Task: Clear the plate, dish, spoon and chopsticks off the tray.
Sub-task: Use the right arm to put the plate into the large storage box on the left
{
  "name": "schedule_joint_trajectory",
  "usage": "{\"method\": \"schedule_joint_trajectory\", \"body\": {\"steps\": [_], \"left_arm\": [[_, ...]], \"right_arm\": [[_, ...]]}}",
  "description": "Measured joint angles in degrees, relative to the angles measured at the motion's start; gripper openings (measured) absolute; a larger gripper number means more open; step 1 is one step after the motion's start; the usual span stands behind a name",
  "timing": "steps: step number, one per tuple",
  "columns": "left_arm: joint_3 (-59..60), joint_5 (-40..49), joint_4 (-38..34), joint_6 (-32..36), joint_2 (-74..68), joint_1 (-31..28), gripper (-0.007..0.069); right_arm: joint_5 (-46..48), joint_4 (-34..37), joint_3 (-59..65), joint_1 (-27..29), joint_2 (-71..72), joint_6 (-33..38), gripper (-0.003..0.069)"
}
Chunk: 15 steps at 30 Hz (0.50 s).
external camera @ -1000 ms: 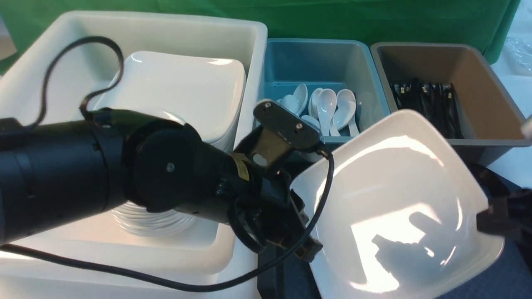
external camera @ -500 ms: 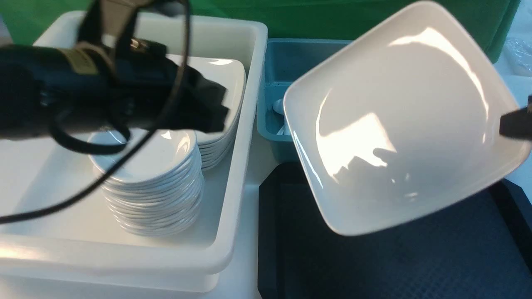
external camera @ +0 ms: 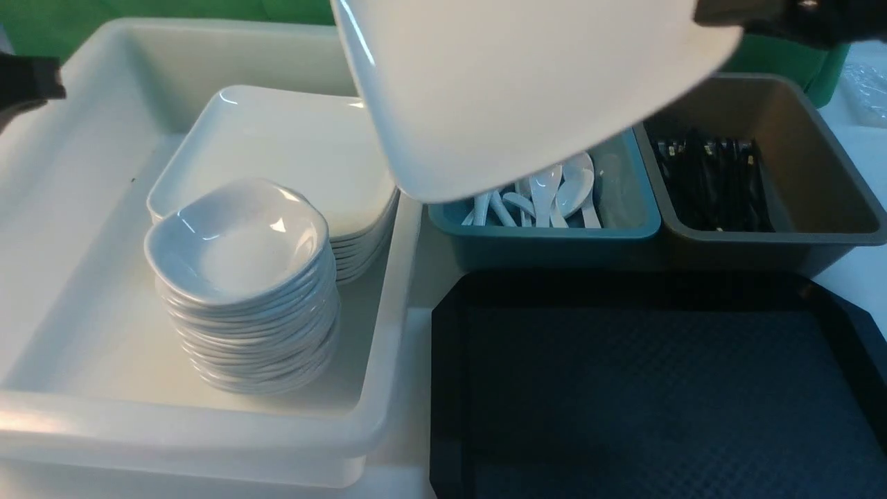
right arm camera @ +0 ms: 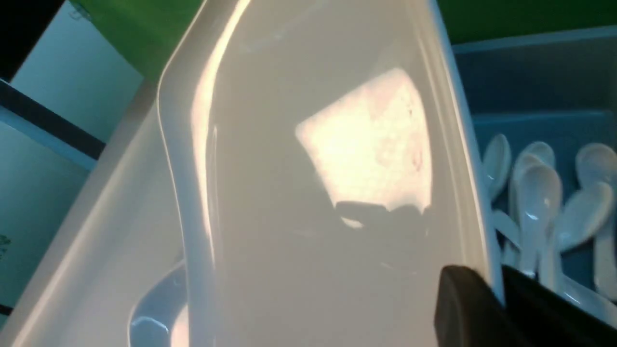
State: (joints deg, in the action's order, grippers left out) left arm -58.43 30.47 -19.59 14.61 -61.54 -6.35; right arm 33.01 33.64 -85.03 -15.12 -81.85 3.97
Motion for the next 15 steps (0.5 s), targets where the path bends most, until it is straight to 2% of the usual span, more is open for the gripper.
{"method": "schedule_joint_trajectory", "body": {"steps": [2, 4, 9, 15], "left_arm": [[0.00, -0.09, -0.36, 0.00, 0.00, -0.33, 0.0007], [0.00, -0.09, -0.67, 0.00, 0.00, -0.47, 0.0007], [0.00, 0.32, -0.67, 0.36, 0.00, -0.50, 0.0007], [0.00, 0.31, -0.68, 0.41, 0.00, -0.50, 0.0007]], "right_arm": [[-3.19, 0.13, -1.66, -2.19, -2.90, -0.73, 0.0052], [-11.71, 0.68, -4.68, -6.89, -8.78, -3.55, 0.0052], [-25.40, 1.07, -5.69, -12.13, -15.97, -8.93, 0.0052], [-34.19, 1.26, -5.69, -16.01, -23.10, -13.92, 0.0052]]}}
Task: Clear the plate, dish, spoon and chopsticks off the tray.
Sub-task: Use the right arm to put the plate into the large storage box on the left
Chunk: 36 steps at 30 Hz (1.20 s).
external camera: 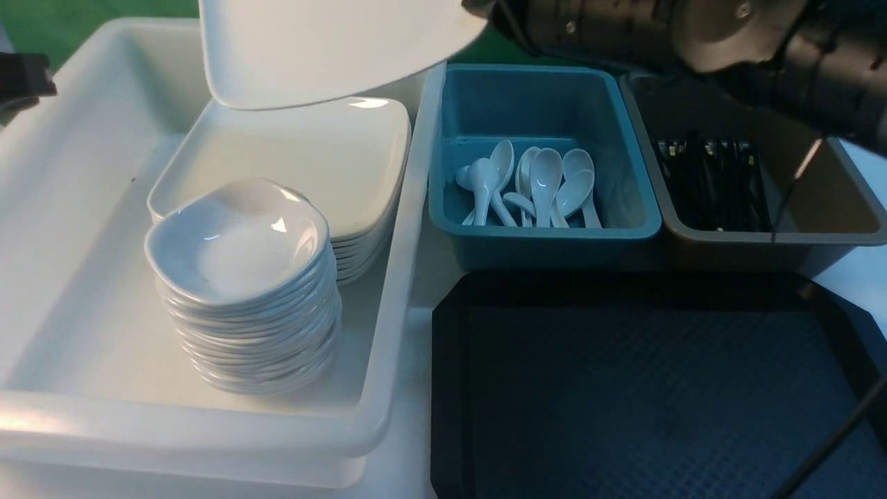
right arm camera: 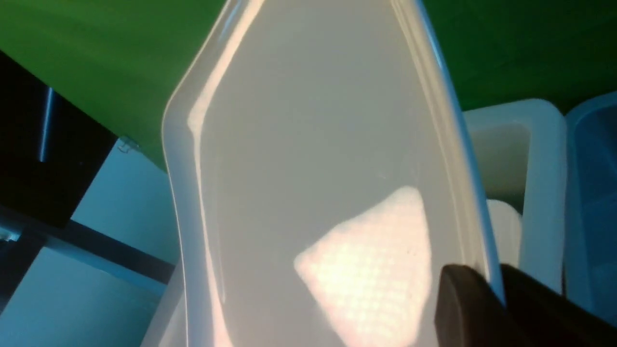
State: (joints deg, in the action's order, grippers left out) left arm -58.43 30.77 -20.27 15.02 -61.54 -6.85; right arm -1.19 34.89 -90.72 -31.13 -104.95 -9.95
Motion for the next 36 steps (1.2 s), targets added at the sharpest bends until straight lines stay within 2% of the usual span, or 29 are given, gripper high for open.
{"method": "schedule_joint_trajectory", "body": {"steps": [19, 36], "left_arm": [[0.00, 0.00, -0.17, 0.06, 0.00, 0.00, 0.0007], [0.00, 0.11, -0.17, 0.17, 0.00, 0.00, 0.0007]], "right_arm": [[-10.93, 0.35, -0.24, -5.21, -10.02, -10.17, 0.0053], [-11.32, 0.38, -0.26, -6.20, -13.72, -8.69, 0.0053]]}}
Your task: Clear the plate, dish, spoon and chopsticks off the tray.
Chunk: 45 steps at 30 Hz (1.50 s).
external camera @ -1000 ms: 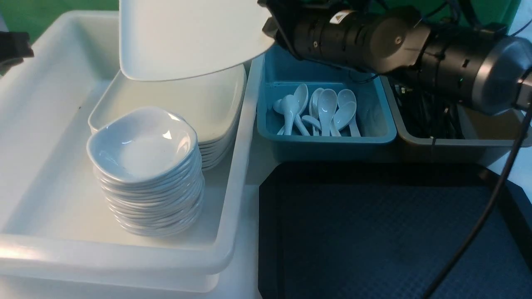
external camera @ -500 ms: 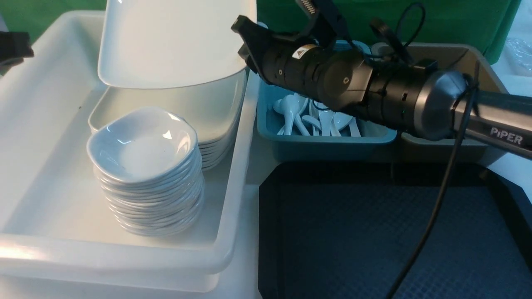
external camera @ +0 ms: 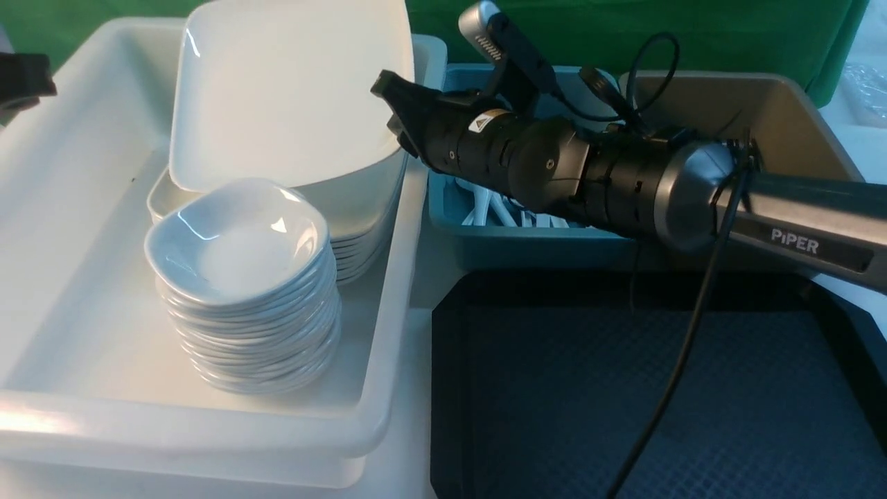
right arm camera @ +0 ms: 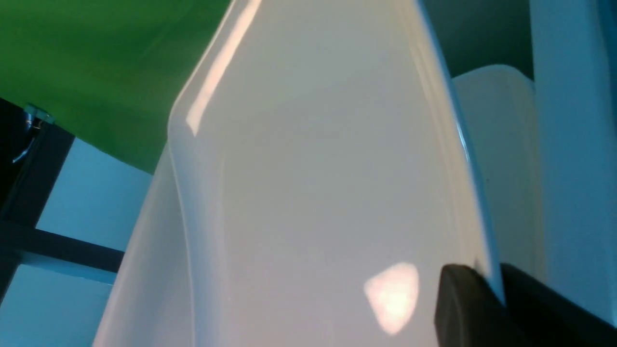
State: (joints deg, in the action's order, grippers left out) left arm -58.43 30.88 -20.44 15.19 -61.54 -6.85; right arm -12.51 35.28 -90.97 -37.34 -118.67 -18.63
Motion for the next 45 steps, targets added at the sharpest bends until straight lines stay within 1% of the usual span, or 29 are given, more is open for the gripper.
{"method": "schedule_joint_trajectory", "body": {"steps": [4, 5, 7, 11, 13, 14, 15, 16, 17, 18, 19, 21, 27, 34, 38, 40, 42, 43, 44, 45], "left_arm": [[0.00, 0.56, -1.41, 1.00, 0.00, 0.00, 0.0007], [0.00, 0.88, -2.49, 2.40, -0.06, 0.00, 0.0007], [0.00, 2.31, -7.47, 7.46, -0.98, 0.00, 0.0007], [0.00, 4.27, -10.70, 9.54, -3.22, 0.00, 0.0007], [0.00, 4.37, -11.32, 10.23, -4.30, 0.00, 0.0007], [0.00, 4.37, -11.51, 10.39, -4.66, 0.00, 0.0007], [0.00, 4.37, -11.58, 10.39, -4.73, 0.00, 0.0007], [0.00, 4.37, -11.58, 10.39, -4.85, 0.00, 0.0007], [0.00, 4.37, -11.70, 10.39, -4.85, 0.00, 0.0007], [0.00, 4.37, -11.70, 10.39, -4.85, 0.00, 0.0007], [0.00, 4.31, -11.70, 10.39, -4.85, 0.00, 0.0007], [0.00, 4.26, -11.70, 10.39, -4.85, 0.00, 0.0007], [0.00, 4.26, -11.65, 10.43, -4.85, 0.00, 0.0007], [0.00, 4.45, -11.54, 10.43, -4.85, 0.00, 0.0007], [0.00, 5.60, -12.14, 11.60, -4.85, 0.00, 0.0007], [0.00, 6.19, -13.49, 13.75, -4.85, 0.00, 0.0007], [0.00, 6.32, -14.38, 15.63, -4.85, 0.73, 0.0007], [0.00, 6.32, -14.54, 16.44, -4.85, 1.93, 0.0007], [0.00, 6.32, -14.38, 16.68, -4.85, 3.32, 0.0007], [0.00, 6.32, -14.32, 16.68, -4.85, 3.32, 0.0007]], "right_arm": [[0.00, 0.00, 0.00, -0.11, -0.20, 0.05, 0.0054], [0.00, 0.00, 0.00, -0.18, -0.24, 0.05, 0.0054], [0.00, 0.00, 0.00, -0.50, -0.24, 0.05, 0.0057], [0.00, 0.07, 0.00, -0.63, -0.24, 0.05, 0.0082], [0.13, 0.19, -0.05, -0.63, -0.24, 0.05, 0.0123], [0.27, 0.53, -0.10, -0.63, -0.24, -0.06, 0.0156], [0.35, 0.54, -0.10, -0.63, -0.24, -0.14, 0.0162], [0.46, 0.62, -0.10, -0.63, -0.24, -0.14, 0.0183], [0.77, 0.66, -0.10, -0.63, -0.19, -0.18, 0.0234], [0.77, 0.66, -0.10, -0.63, -0.19, -0.18, 0.0234], [1.09, 0.66, -0.10, -0.63, -0.14, -0.19, 0.0255], [1.38, 0.66, -0.10, -0.63, -0.14, -0.19, 0.0271], [4.35, 0.66, -0.21, -0.58, 0.03, -0.19, 0.0276], [9.02, 0.59, -0.39, -0.52, 1.06, 0.37, 0.0276], [15.40, -1.64, -0.39, 0.98, 3.99, 5.71, 0.0267], [19.55, -4.32, -0.39, 2.42, 6.51, 9.73, 0.0227], [24.08, -7.64, -0.39, 4.39, 9.78, 13.69, 0.0160], [27.77, -10.31, -0.39, 5.76, 12.75, 16.44, 0.0098], [30.99, -12.75, -0.39, 7.20, 15.56, 18.17, 0.0059], [31.52, -13.18, -0.39, 7.47, 15.57, 18.63, 0.0055]]}}
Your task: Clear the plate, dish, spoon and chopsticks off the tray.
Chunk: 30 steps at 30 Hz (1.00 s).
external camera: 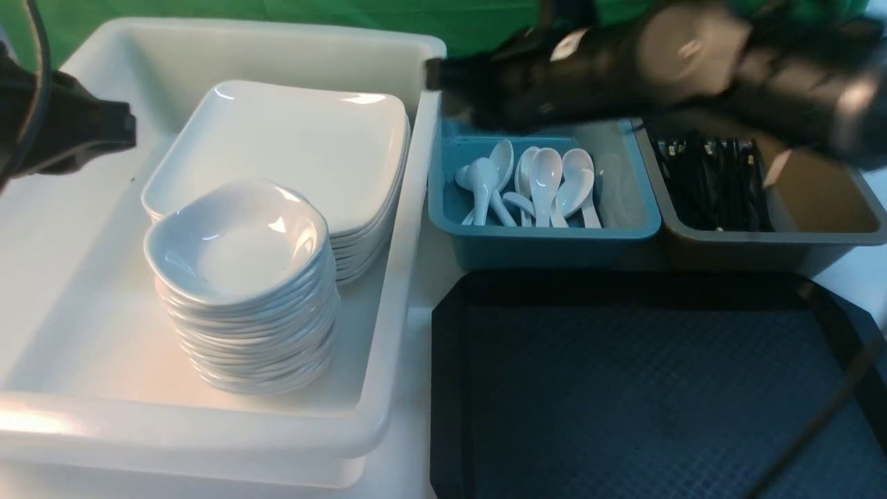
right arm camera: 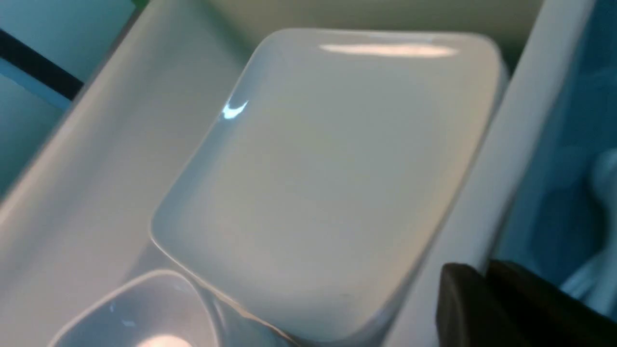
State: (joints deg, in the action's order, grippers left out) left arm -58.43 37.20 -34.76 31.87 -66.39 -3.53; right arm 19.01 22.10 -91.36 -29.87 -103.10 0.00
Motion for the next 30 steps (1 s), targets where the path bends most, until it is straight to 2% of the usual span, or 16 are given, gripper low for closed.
{"method": "schedule_joint_trajectory", "body": {"steps": [3, 8, 14, 18, 20, 21, 25, 27, 30], "left_arm": [[0.00, 0.04, 1.92, 0.35, 0.00, 5.41, 0.0007], [0.00, 0.04, 3.10, 0.95, 0.00, 11.67, 0.0007], [0.00, 0.32, 3.29, 2.50, 0.00, 16.71, 0.0007], [0.00, 1.96, 3.40, 2.80, 0.00, 17.13, 0.0007], [0.00, 3.18, 3.81, 2.85, 0.00, 17.13, 0.0007], [0.00, 3.26, 3.81, 2.85, 0.00, 17.13, 0.0007], [0.00, 3.91, 3.87, 2.85, 0.00, 17.13, 0.0007], [0.00, 3.97, 3.87, 2.85, 0.00, 17.13, 0.0007], [0.00, 4.29, 3.81, 2.58, 0.00, 17.13, 0.0007]], "right_arm": [[8.79, -7.26, 0.00, 4.47, 8.85, 1.57, 0.0030], [19.01, -16.21, 0.00, 10.28, 21.81, 2.27, 0.0028], [20.06, -22.10, 7.86, 14.29, 40.61, 1.60, 0.0025], [14.24, -24.69, 19.32, 14.53, 54.88, -1.27, 0.0025], [7.36, -25.10, 29.74, 14.59, 64.55, -2.60, 0.0025], [6.75, -25.10, 29.74, 14.59, 64.59, -2.60, 0.0025], [-9.73, -25.22, 50.48, 14.59, 83.85, -3.95, 0.0024], [-12.30, -25.22, 53.49, 14.59, 86.59, -4.44, 0.0024], [-21.34, -25.22, 64.02, 14.63, 96.55, -5.91, 0.0024]]}}
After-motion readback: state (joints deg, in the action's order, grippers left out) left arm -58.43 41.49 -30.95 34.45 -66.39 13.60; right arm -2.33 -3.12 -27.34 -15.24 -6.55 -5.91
